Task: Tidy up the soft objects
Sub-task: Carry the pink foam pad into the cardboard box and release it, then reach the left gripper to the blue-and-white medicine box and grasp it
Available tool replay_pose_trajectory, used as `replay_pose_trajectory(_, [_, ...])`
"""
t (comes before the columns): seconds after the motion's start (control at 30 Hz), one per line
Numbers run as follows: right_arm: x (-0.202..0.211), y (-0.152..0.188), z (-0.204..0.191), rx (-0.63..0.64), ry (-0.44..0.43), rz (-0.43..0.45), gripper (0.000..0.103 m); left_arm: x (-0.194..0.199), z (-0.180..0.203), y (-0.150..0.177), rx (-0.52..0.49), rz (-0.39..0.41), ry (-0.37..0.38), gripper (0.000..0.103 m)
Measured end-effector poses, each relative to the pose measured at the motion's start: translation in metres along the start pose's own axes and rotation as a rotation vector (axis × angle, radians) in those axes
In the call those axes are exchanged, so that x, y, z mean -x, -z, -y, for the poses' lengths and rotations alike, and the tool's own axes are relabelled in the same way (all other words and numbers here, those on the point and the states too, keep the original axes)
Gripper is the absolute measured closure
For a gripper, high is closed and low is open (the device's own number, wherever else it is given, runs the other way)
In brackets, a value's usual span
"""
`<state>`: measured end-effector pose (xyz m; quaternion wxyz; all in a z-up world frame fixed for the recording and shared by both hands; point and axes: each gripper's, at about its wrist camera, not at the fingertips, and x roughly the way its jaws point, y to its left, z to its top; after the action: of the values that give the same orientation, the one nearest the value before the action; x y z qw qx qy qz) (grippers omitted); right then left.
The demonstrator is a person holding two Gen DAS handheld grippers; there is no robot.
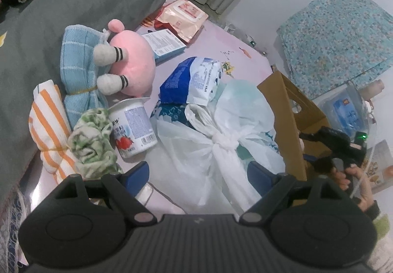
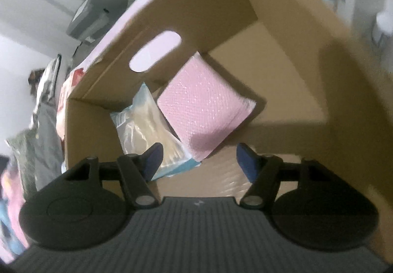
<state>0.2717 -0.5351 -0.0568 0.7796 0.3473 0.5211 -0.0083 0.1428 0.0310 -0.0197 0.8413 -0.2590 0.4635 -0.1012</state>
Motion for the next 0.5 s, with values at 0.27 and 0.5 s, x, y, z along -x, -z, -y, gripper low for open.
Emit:
replay_pose_trajectory(0.27, [-0.015,-0.002,-0.009,-0.067,-0.065,0.018,0.036,0.005,-0.001,0.002,-0.015,-0.004,0.001,0.015])
replay_pose_trajectory(0.5, [-0.003,0.006,-0.004,-0.071,-0.038,-0.004,0.033,0.016,0.007,-0.011,-0.118,0.059,-0.032,0.015])
